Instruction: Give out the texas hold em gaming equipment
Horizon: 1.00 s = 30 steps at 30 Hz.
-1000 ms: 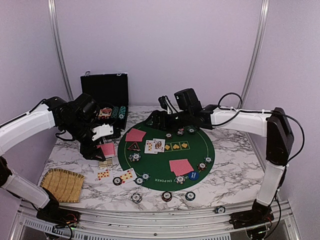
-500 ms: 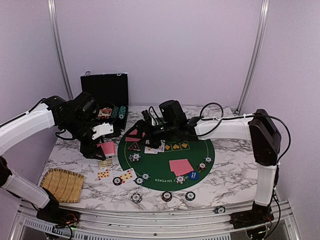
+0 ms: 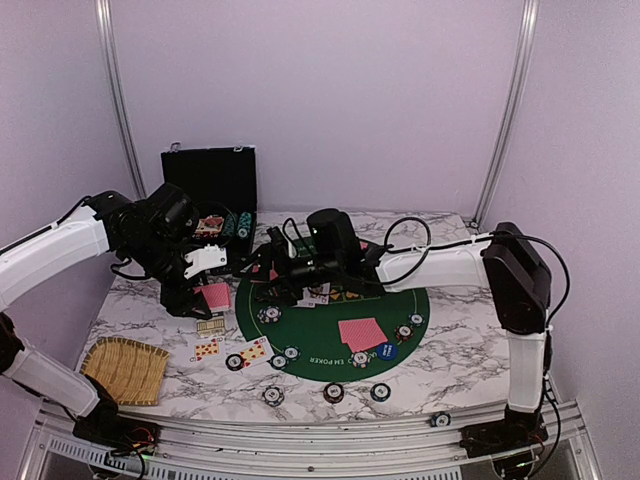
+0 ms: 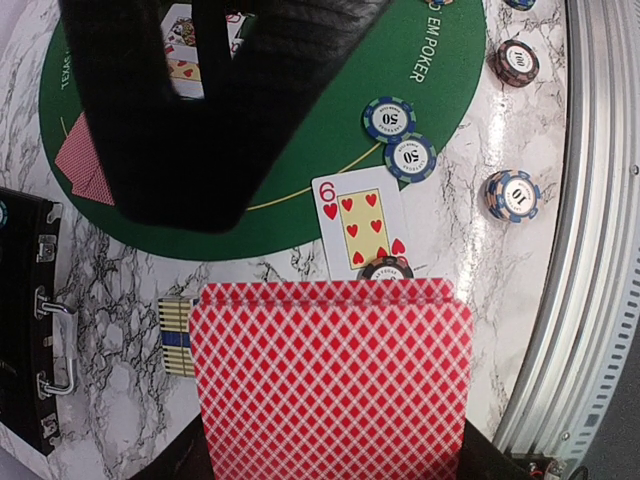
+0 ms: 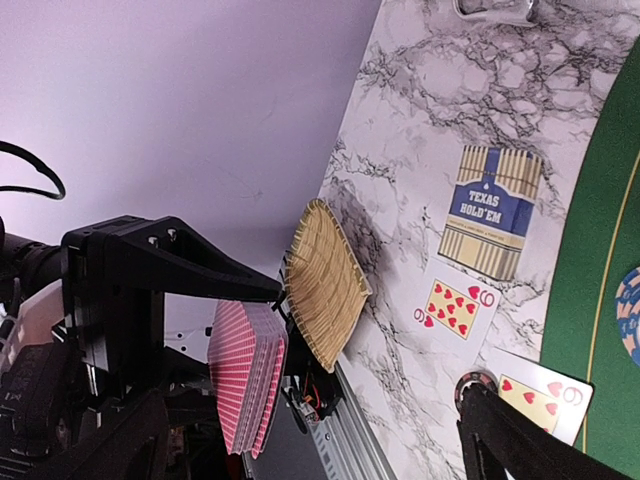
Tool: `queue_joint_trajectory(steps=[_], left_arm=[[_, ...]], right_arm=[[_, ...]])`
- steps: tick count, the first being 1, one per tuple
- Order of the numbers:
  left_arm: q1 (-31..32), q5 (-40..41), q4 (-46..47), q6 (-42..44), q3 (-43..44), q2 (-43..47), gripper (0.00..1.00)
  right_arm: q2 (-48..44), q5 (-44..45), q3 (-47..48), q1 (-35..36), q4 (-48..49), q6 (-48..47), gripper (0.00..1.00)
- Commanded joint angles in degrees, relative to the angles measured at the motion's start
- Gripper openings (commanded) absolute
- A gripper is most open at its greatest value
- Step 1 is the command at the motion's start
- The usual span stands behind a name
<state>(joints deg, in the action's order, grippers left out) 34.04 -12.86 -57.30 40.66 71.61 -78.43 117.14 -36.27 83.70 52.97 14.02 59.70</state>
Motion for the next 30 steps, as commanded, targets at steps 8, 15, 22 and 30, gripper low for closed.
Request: queue_joint_trajectory(steps=[8,15,22,30], left_arm=[[-0.29,-1.01,-0.54,-0.83,2.31,0.28,0.0],[-0.29,-1.29,-0.47,-0.89,2.54,-0.12,0.0],[-0.29,-1.51,-0.36,-1.01,2.86,-0.48,0.0],[-0.29,-1.47,-0.35,-1.03,2.98,-0.3,0.0]], right_arm=[[3.88,-3.23,3.22,2.05,4.9,3.57,0.99],[6.4,-4.4,6.13,3.48,6.32,5.28,0.99],[10.84,-5.52,10.93,4.8,7.04,6.98,0.99],[15.19,-6.59,16.0,5.35,7.93,8.98,0.99]])
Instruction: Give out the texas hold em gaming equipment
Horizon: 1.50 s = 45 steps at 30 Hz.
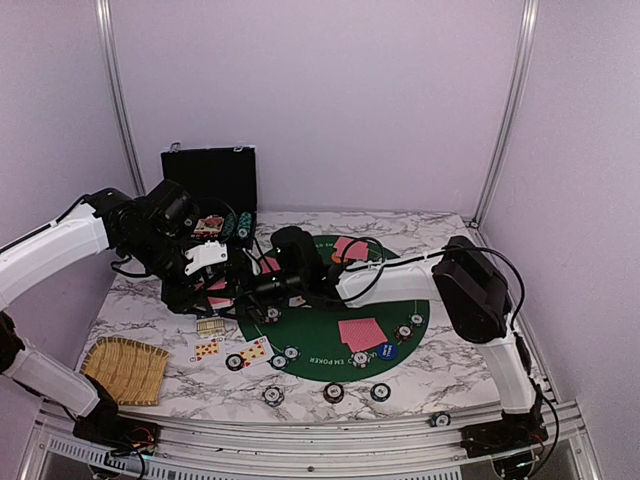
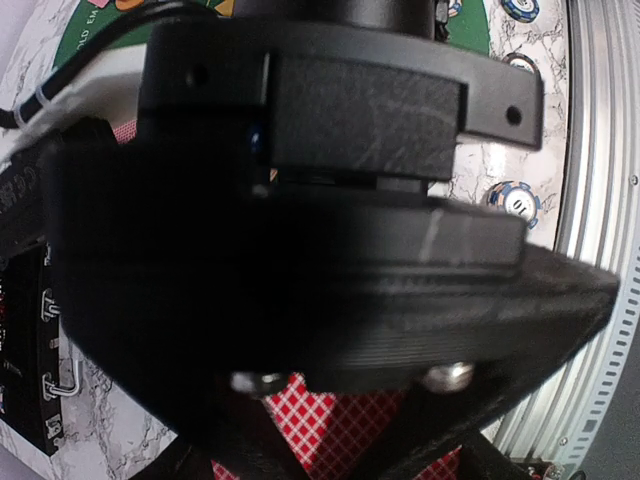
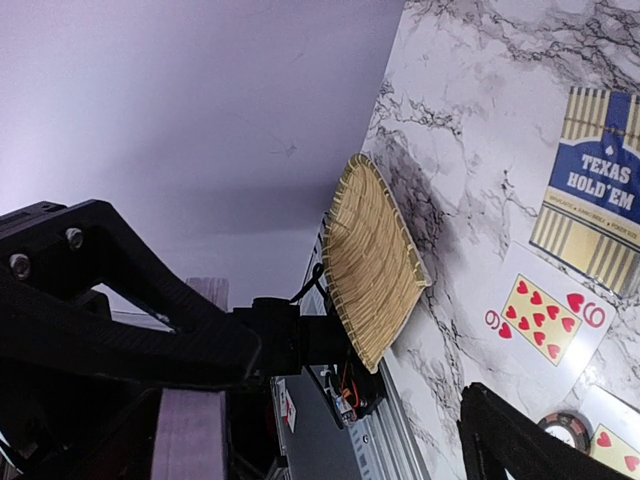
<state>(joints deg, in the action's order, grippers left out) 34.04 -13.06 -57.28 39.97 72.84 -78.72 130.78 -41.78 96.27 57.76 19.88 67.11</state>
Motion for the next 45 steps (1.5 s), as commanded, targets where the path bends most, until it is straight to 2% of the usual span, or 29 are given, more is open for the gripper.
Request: queue_joint_trajectory(steps=[1,14,20,26,31,39,45], left_arm=[[-0.29,-1.29,-0.38,-0.33,1.76,-0.03,0.0],[-0.3,-1.18,-0.38,-0.17,1.8,0.27,0.0],[-0.29,-1.18,-0.38,-0.16,1.79,0.26,0.0],[-0.31,-1.09,-0.38,-0.06,1.5,0.34,0.0],[-0.29,-1.03,-0.38,-0.06,1.17,0.37,0.0],[-0.29,-0.62,-0.29,0.05,0.63,0.44,0.0],[-0.34,-0.62,-0.2,0.02,0.68,0.24,0.0]], right_arm=[[1.77,-1.19,3.62,0.6,2.31,2.03,0.99],[0.41,-0.26,-0.39,-0.6,0.7,1.88,0.98],[-1.66,0.01,-3.63,-1.6,0.88,1.36,0.9],[-3.69,0.03,-6.44,-2.42,1.85,1.5,0.77],[-4.9,-0.55,-6.71,-2.5,2.55,1.61,0.7],[-7.77,-1.02,-8.86,-2.94,3.37,1.81,0.66],[-9.52,-1.35,-10.92,-3.36,4.66,2.45,0.58]])
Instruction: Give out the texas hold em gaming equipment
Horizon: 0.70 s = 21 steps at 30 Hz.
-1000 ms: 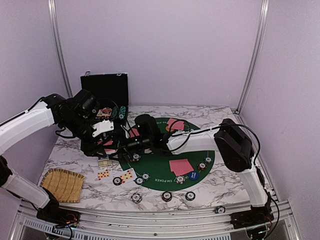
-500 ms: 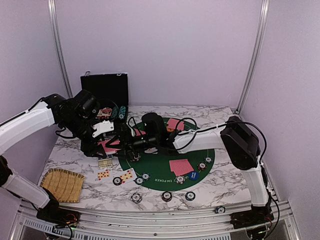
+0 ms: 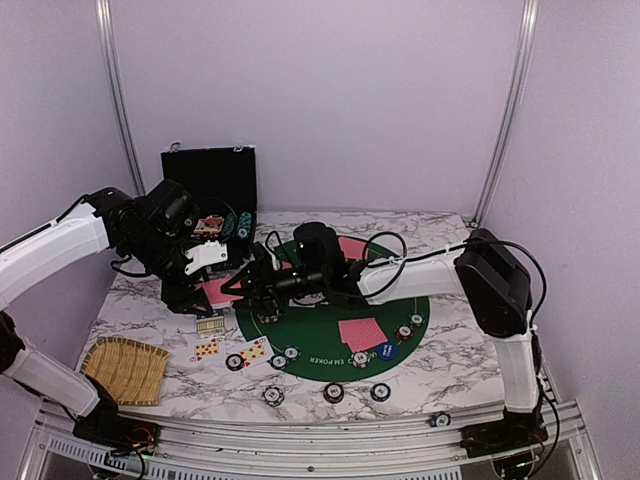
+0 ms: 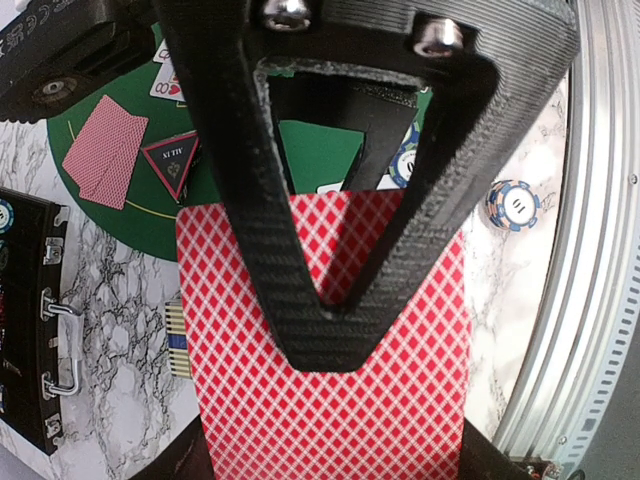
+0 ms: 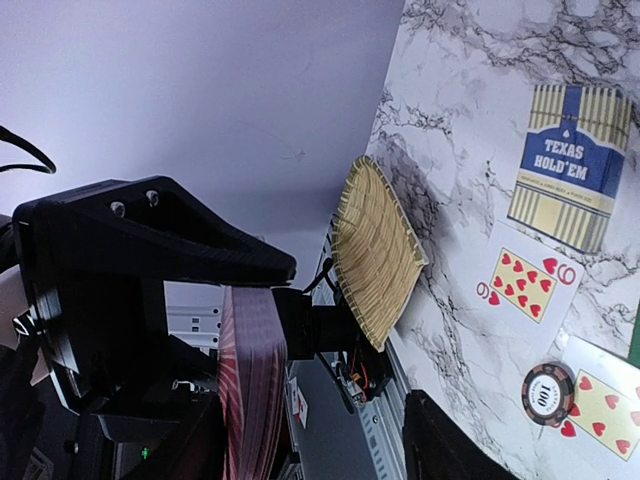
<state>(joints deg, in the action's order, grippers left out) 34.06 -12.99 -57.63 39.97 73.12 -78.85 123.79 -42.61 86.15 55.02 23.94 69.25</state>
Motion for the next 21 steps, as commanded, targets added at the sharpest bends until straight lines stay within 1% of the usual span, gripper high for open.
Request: queue_joint_trajectory(steps=[1,12,18,21], left_arm=[[-0.32,-0.64,0.15,0.02,0.5,0.33,0.0],[-0.32,-0.12,0.41,0.02,0.13,-0.12,0.0],[-0.31,0.06,0.67,0.02,-0.31,-0.43,0.0],[-0.31,-0.03,0.76,0.0,-0.08,-0.82,0.0]], right_arm=[[-2.65,-0.61,-0.88,-0.62,0.64,0.35,0.56],[-4.13,-1.5,-2.31,-0.72,3.13,1.89,0.34],[-4.64,-2.35,-3.09,-1.04,4.82,2.93,0.15],[-4.69,-2.84,-3.14,-1.44,5.08,3.25,0.07]])
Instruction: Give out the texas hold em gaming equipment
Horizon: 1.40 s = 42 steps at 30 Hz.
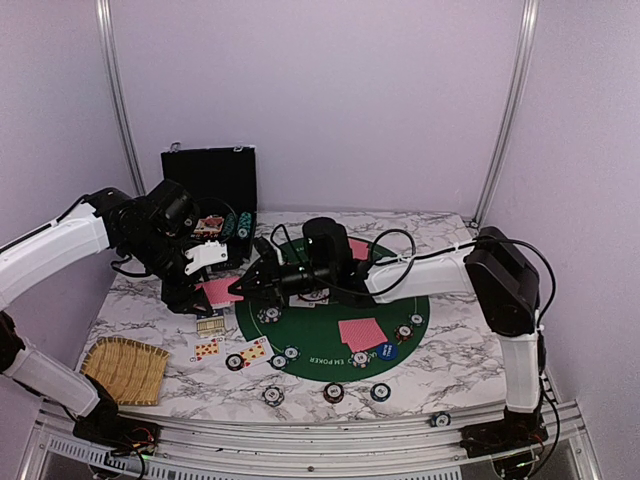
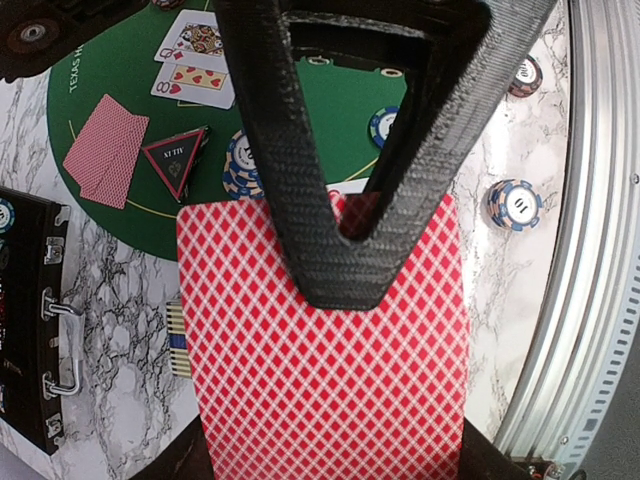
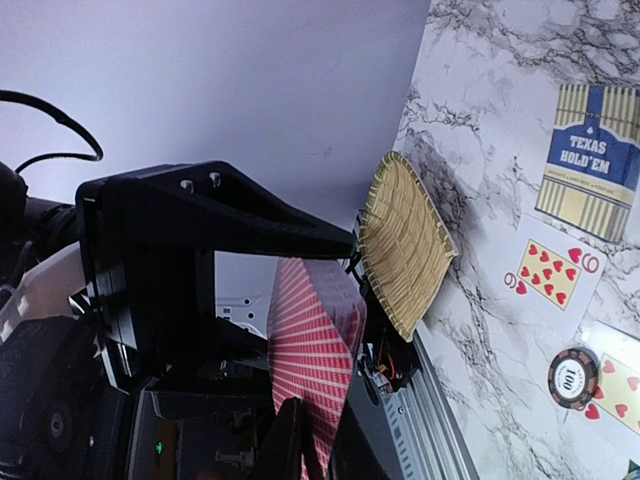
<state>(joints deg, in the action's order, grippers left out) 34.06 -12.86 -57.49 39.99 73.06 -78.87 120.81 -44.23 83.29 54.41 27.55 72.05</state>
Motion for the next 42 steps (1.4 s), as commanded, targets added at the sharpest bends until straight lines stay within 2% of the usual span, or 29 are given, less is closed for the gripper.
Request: queue_joint_trajectory(steps=[1,5,22,37,42], left_arm=[[-0.31,-0.15,0.67,-0.04,0.12,-0.92,0.0],[-0.31,-0.2,0.7,0.02,0.43,-1.21,0.0],[-0.31,0.62,0.72,0.18,0.07,-1.19,0.0],[-0.34,1.51,0.72,0.27,-1.05,-0.43,0.0],[-0.34,2.03,0.71,0.22,-1.55,-0.03,0.0]], right_arm=[[-1.72,-1.41,-0.33,-0.96,1.69,0.57,0.05],[-1.88,-2.15,-0.33,-1.37,2.16,0.83,0.0],[-3.68,-3.97,-1.66,-3.47,2.14,0.77,0.0],[-7.67,-4.49,-4.82,-5.27,-4.62,-3.8,0.0],[-9.78,-4.48,-3.86,-7.19,-12.24,-8.97,0.0]])
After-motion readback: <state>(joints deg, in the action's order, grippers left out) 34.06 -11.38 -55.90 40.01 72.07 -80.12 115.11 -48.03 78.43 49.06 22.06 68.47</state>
